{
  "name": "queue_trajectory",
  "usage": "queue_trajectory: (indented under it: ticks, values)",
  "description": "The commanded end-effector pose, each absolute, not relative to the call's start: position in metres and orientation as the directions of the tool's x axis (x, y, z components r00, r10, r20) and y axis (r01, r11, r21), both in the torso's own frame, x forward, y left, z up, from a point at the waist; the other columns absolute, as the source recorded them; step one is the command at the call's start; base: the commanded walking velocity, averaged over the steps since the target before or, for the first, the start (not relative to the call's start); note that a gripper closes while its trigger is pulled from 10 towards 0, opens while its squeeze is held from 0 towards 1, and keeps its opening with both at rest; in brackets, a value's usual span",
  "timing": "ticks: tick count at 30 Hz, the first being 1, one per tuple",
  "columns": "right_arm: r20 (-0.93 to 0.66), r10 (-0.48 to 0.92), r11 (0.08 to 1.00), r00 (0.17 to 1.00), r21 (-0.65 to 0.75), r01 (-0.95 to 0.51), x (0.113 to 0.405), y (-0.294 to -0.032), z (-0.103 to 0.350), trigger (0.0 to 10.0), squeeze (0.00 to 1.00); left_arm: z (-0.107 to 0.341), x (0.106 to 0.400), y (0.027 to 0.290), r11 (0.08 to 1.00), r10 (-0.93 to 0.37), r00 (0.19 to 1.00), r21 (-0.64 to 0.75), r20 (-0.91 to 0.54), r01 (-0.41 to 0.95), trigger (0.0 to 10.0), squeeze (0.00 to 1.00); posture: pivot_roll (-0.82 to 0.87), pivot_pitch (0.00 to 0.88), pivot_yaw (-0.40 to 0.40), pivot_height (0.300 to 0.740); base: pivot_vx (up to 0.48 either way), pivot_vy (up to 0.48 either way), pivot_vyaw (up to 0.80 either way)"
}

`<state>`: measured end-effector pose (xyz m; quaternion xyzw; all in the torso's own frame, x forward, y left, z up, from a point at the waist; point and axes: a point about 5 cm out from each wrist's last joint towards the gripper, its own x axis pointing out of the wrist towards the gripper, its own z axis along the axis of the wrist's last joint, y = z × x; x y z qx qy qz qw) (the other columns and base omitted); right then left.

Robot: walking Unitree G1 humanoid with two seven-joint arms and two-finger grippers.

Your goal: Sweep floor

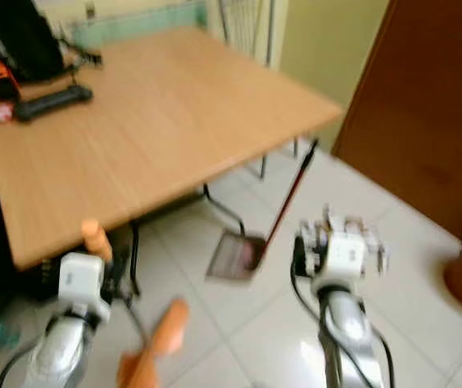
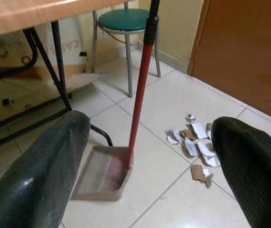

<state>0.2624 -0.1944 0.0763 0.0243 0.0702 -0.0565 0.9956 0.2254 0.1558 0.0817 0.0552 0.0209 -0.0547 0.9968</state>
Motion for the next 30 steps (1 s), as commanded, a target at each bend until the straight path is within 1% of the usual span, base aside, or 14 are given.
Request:
queue_trajectory:
  ticks: [1, 4, 6, 25, 30]
  values:
    - [-0.144, -0.117, 0.992, 0.983, 0.031, 0.123, 0.2611, -0.1969, 0.0761, 10.0, 0.0, 0.0853, 0.2228, 0.1598, 0.986, -0.11, 0.993, 0.119, -0.032, 0.113, 10.0, 0.0, 0.08, 0.114, -0.015, 0.74, 0.0, 0.0, -0.55]
    - [-0.144, -0.117, 0.992, 0.983, 0.026, 0.122, 0.2606, -0.1975, 0.0756, 10.0, 0.0, 0.0854, 0.2223, 0.1591, 0.987, -0.116, 0.993, 0.11, -0.032, 0.119, 10.0, 0.0, 0.08, 0.114, -0.015, 0.74, 0.0, 0.0, -0.8]
    - [-0.144, -0.116, 0.992, 0.983, 0.026, 0.121, 0.2607, -0.1977, 0.0757, 10.0, 0.0, 0.0854, 0.2225, 0.1587, 0.987, -0.118, 0.993, 0.109, -0.032, 0.121, 10.0, 0.0, 0.07, 0.116, -0.015, 0.74, 0.345, 0.0, -0.48]
    - [-0.15, -0.11, 0.993, 0.983, 0.015, 0.113, 0.2609, -0.1971, 0.075, 10.0, 0.0, 0.0839, 0.2213, 0.1625, 0.987, -0.118, 0.992, 0.103, -0.043, 0.122, 10.0, 0.0, 0.08, 0.123, -0.02, 0.74, 0.396, 0.0, 0.0]
    - [-0.151, -0.114, 0.993, 0.982, 0.018, 0.118, 0.2588, -0.1976, 0.0739, 10.0, 0.0, 0.0837, 0.2209, 0.1646, 0.987, -0.112, 0.993, 0.109, -0.044, 0.117, 10.0, 0.0, 0.08, 0.121, -0.019, 0.74, 0.396, 0.0, -0.54]
